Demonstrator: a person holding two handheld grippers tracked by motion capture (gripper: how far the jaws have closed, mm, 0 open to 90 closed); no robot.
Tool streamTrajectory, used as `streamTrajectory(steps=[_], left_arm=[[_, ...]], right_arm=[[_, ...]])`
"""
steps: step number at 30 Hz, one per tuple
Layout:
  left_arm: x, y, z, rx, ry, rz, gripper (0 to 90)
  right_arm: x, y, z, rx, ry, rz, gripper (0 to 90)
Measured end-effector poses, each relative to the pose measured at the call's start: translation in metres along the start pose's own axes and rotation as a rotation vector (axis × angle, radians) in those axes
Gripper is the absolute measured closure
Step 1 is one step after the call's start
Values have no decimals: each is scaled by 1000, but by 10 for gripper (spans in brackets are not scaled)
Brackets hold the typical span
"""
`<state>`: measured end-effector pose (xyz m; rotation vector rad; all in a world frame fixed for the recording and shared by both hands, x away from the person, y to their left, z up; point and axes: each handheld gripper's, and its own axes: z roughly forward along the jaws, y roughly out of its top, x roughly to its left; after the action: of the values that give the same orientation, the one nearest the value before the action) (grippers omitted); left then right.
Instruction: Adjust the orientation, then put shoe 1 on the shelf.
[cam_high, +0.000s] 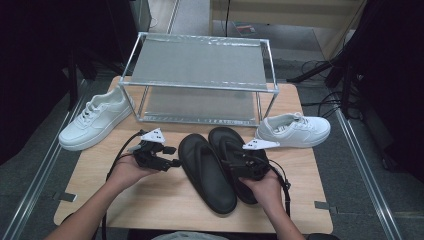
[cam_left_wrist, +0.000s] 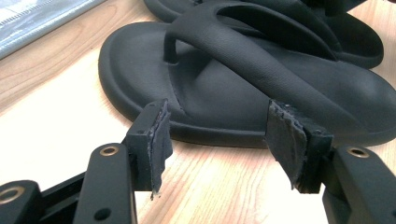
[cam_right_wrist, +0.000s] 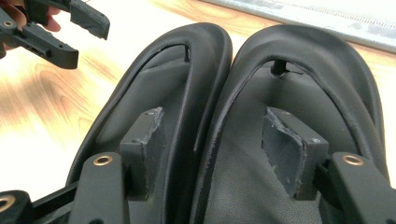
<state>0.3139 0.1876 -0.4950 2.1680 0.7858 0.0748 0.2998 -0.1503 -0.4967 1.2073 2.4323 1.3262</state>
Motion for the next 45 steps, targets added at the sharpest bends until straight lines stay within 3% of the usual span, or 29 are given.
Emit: streamTrajectory(steps=[28, 45], left_arm=[[8, -3, -3, -24, 24, -3, 385], [11, -4, -3, -25, 28, -11, 382]], right_arm=[[9, -5, 27, 44, -24, -23, 393], [19, -9, 36, 23, -65, -48, 432]])
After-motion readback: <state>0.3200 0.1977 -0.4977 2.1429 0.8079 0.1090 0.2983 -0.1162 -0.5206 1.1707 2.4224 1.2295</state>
